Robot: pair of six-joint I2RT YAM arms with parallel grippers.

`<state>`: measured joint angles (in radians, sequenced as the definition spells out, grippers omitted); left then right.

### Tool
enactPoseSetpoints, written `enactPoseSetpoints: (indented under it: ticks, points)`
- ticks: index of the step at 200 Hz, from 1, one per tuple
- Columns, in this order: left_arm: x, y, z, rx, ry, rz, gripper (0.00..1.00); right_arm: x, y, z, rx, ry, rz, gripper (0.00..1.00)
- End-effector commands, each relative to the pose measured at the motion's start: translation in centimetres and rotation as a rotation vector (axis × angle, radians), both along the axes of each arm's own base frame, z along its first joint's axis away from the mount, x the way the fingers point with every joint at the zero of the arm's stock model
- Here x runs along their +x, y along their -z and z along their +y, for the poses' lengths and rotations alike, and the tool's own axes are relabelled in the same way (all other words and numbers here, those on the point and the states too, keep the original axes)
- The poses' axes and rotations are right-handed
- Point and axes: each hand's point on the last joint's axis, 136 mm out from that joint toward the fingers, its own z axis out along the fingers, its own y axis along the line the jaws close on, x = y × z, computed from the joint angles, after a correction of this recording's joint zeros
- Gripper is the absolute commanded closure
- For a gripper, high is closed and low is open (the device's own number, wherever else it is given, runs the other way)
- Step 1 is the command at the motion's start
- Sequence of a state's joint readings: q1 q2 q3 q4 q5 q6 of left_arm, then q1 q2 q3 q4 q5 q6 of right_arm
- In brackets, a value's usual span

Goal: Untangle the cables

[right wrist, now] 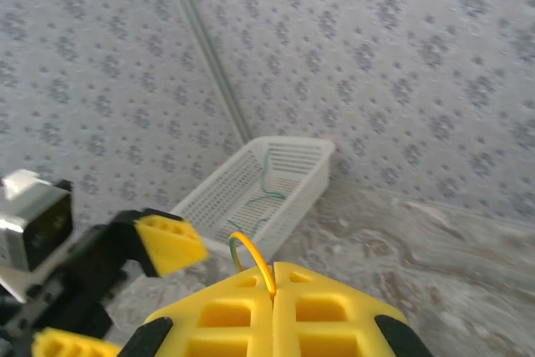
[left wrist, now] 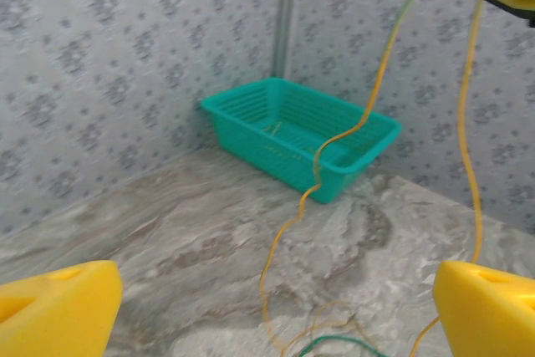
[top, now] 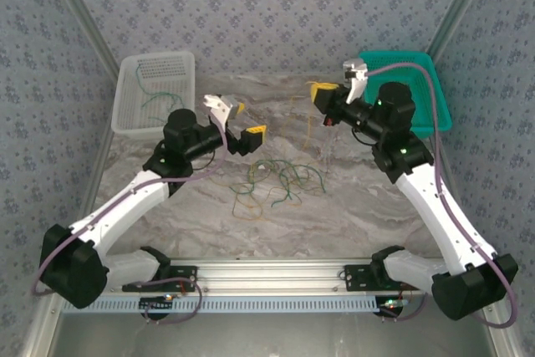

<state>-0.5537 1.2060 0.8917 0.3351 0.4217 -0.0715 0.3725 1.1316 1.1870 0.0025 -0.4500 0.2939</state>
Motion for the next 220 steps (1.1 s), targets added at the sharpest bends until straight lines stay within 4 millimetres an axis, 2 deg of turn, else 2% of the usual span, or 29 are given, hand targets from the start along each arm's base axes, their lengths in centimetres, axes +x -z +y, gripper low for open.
enactPoseSetpoints:
  ticks: [1, 30, 63, 110, 135, 159, 181, 220]
  points:
    - [-1.0, -3.5, -1.2, -0.075, 0.09, -0.181, 0.01, -1.0, -3.1, 1.7, 0.022, -0.072, -0.093, 1.0]
    - [-0.7, -3.1, -2.8, -0.082, 0.165, -0.207, 0.01, -1.0, -3.0, 3.1, 0.028, -0.101, -0.09, 1.0]
    - [1.6, -1.1, -4.1, -0.062, 0.156, -0.223, 0.01, -1.4, -3.0, 4.9, 0.037, -0.152, -0.09, 1.0]
    - [1.9, -1.6, -6.4, -0.121, 0.268, -0.244, 0.01, -0.6, -2.4, 6.1, 0.052, -0.151, -0.081, 1.0]
    - [1.4, -2.0, -7.2, -0.154, 0.324, -0.24, 0.01, 0.0, -1.8, 6.6, 0.042, -0.133, -0.081, 1.0]
    - [-0.3, -1.7, -8.2, -0.145, 0.386, -0.226, 0.11, 1.6, -1.1, 5.5, 0.035, -0.028, -0.068, 1.0]
    - [-1.2, -0.9, -8.5, -0.118, 0.395, -0.214, 0.16, 2.6, -0.8, 4.1, 0.023, 0.056, -0.059, 1.0]
    - [-2.2, -0.5, -7.8, -0.099, 0.396, -0.195, 0.19, 3.2, -0.6, 1.5, -0.002, 0.153, -0.065, 1.0]
